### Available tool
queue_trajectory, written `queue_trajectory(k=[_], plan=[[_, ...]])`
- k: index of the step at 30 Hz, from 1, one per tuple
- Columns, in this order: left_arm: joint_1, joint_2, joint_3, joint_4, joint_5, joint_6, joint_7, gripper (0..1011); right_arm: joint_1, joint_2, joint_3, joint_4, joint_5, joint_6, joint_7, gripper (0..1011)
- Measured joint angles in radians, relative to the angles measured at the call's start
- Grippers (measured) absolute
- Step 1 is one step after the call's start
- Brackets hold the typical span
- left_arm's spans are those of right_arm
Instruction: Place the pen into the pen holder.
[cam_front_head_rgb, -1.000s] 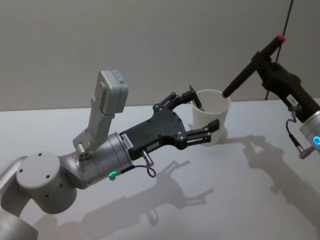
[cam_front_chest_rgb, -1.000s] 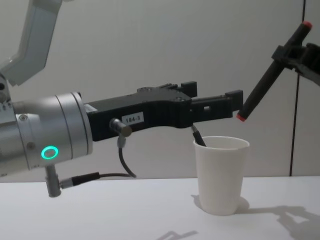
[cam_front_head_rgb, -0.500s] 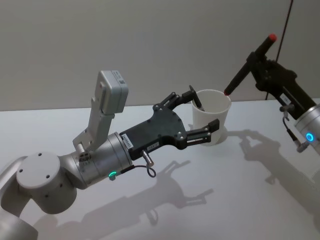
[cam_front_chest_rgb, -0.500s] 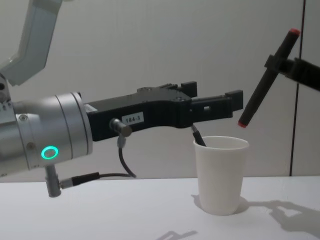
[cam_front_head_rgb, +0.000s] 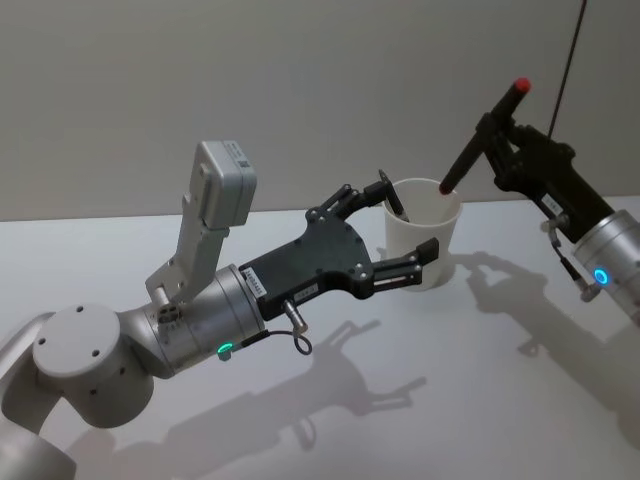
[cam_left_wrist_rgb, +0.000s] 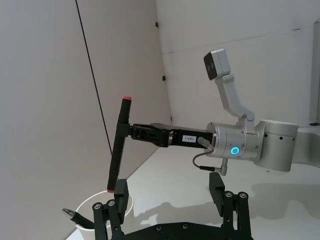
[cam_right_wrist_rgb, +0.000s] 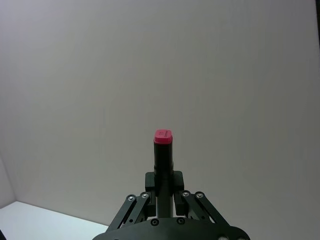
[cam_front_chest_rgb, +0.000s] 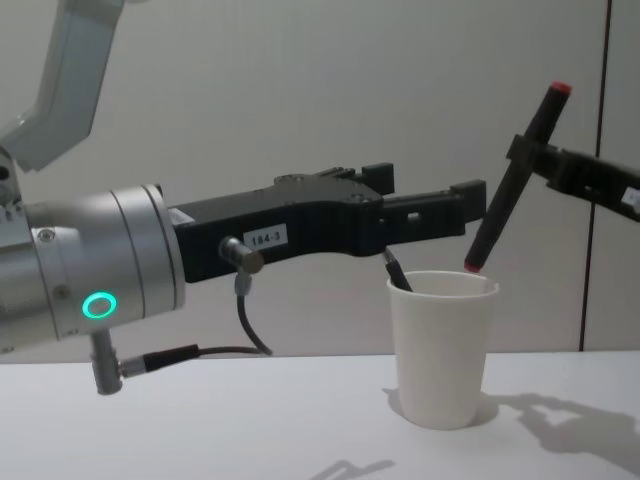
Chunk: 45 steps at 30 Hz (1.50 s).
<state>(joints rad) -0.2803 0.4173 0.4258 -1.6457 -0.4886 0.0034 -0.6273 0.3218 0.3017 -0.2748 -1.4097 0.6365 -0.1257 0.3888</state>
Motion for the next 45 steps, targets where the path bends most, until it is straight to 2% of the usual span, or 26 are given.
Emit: queue_trajectory(k=[6,15,34,36,39,40,45], plan=[[0.0,0.0,0.0,0.0,0.0,0.0,0.0,1003,0.022,-0.015,-0.006,0.054,-0.001,-0.025,0.051,181],[0.0,0.0,0.0,0.0,0.0,0.0,0.0,1003,0.04,-0.029,-0.014,0.107,0.007,-0.031,0.094,181],[0.0,0.0,0.0,0.0,0.0,0.0,0.0,1002,0.057,-0.045,-0.031,0.166,-0.031,-0.019,0.111,187],[0.0,0.0,0.0,0.0,0.0,0.0,0.0,1003,0.057,-0.045,-0.032,0.168,-0.033,-0.018,0.111,215],[0.0,0.0,0.0,0.0,0.0,0.0,0.0,1004,0.058,-0.046,-0.033,0.172,-0.037,-0.017,0.112,328],[0.0,0.0,0.0,0.0,0.0,0.0,0.0,1003,0.058,-0.046,-0.033,0.172,-0.037,-0.017,0.112,328],[0.0,0.0,0.0,0.0,0.0,0.0,0.0,1003,0.059,-0.047,-0.034,0.176,-0.041,-0.015,0.112,486]])
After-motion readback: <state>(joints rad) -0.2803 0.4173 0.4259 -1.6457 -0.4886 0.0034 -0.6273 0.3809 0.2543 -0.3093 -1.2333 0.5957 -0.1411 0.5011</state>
